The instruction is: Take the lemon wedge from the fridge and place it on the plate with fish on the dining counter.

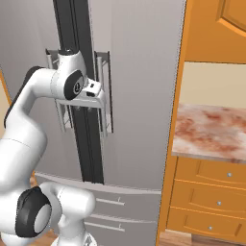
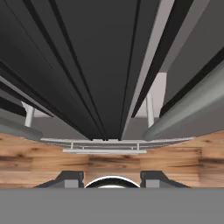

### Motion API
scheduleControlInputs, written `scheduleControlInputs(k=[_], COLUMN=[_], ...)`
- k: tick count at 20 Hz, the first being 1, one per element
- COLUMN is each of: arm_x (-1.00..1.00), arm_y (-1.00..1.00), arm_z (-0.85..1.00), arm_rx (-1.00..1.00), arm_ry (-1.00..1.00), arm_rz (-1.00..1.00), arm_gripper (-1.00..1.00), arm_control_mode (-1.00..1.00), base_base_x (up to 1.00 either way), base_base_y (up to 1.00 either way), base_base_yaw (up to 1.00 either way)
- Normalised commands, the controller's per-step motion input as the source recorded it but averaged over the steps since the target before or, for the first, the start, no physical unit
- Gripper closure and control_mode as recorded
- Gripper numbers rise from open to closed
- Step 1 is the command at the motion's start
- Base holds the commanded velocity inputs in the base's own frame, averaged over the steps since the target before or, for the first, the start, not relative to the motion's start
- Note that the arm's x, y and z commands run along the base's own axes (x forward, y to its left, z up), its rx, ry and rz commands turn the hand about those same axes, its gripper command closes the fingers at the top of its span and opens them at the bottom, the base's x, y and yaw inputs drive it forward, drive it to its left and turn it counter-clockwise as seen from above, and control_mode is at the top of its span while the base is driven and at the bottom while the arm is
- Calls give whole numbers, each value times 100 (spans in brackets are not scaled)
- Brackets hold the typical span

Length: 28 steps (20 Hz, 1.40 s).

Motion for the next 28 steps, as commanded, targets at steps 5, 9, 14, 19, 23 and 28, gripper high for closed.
scheduleControlInputs(k=[5, 9, 14, 19, 23, 28], arm_x=[-3, 0, -14, 0, 0, 0], arm_y=[0, 0, 27, 0, 0, 0], arm_z=[-2, -8, -29, 0, 0, 0], arm_rx=[0, 0, -7, 0, 0, 0], arm_ry=[0, 5, 3, 0, 0, 0], arm_rz=[0, 0, 6, 0, 0, 0], arm_gripper=[-100, -100, -100, -100, -100, -100], arm_control_mode=[-100, -100, 100, 100, 100, 100], base_base_x=[0, 0, 0, -73, -100, -35], base_base_y=[0, 0, 0, 0, -1, 0], base_base_yaw=[0, 0, 0, 0, -3, -1])
